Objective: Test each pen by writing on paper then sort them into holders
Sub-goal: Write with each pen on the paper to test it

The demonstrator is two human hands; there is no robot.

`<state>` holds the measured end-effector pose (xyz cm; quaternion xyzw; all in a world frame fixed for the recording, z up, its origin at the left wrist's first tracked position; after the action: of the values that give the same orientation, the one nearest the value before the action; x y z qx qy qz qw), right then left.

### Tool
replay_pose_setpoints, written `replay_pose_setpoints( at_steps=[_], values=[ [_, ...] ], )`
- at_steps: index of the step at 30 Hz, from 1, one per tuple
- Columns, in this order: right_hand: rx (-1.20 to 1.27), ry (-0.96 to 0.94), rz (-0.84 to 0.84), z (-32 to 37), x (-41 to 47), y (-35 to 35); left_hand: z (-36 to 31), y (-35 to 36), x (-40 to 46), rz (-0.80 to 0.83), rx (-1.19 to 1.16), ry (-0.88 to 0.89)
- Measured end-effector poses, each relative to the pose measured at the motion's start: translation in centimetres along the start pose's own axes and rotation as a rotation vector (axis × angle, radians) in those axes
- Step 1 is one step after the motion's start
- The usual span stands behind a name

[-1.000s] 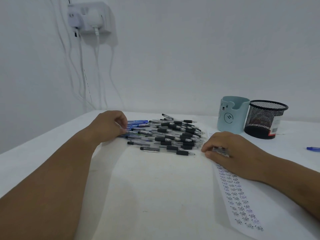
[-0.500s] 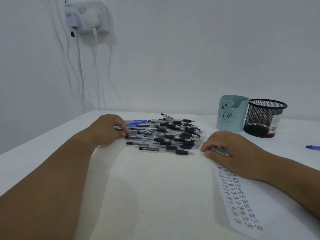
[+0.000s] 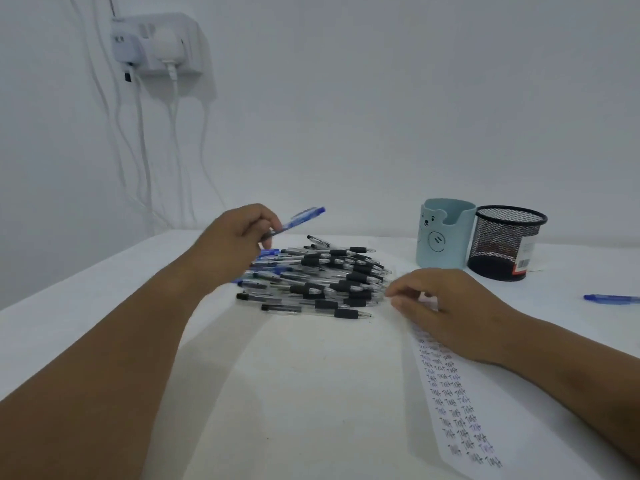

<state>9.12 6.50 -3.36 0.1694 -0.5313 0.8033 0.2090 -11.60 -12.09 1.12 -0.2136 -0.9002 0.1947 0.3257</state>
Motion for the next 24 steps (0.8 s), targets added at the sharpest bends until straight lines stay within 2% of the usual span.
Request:
replay_pose_setpoints(
  at_steps=[2, 5, 7, 11, 19, 22, 24],
  values=[
    [0.304, 0.170, -0.111, -0.6, 0.2, -1.2, -2.4, 3.7, -1.1, 0.097, -0.089, 0.050],
    [1.094, 0.478, -0.104, -1.1, 0.5, -0.5, -5.4, 9.2, -3.4, 0.240, -0.108, 0.136],
    [1.278, 0.536, -0.075, -0.9, 0.4, -0.4, -6.3, 11.0, -4.3, 0.252, -0.105, 0.161],
    [1.324, 0.531, -0.092, -1.4, 0.0, -0.5, -8.3, 10.8, -5.1, 0.140, -0.007, 0.294],
    [1.226, 0.481, -0.091, -1.4, 0.1, -0.6, -9.8, 11.0, -5.7, 0.059, -0.083, 0.336],
    [1.096, 0.398, -0.236, -1.6, 0.7, -2.6, -9.8, 11.4, -5.9, 0.053, -0.113, 0.280],
    [1.113, 0.442, -0.418, -3.8, 1.1, -5.0, -9.4, 11.7, -5.8, 0.048, 0.025, 0.305]
  ],
)
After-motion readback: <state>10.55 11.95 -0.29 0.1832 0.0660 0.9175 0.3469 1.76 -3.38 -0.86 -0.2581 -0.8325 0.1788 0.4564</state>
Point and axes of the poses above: each hand's wrist, its own x-axis towards the middle knuckle, its own y-axis out of the palm, z = x × y, the point moved 9 cm from there along x, towards the middle knuckle, and after that the axes turned 5 degrees about -z, right-handed, at the moved point
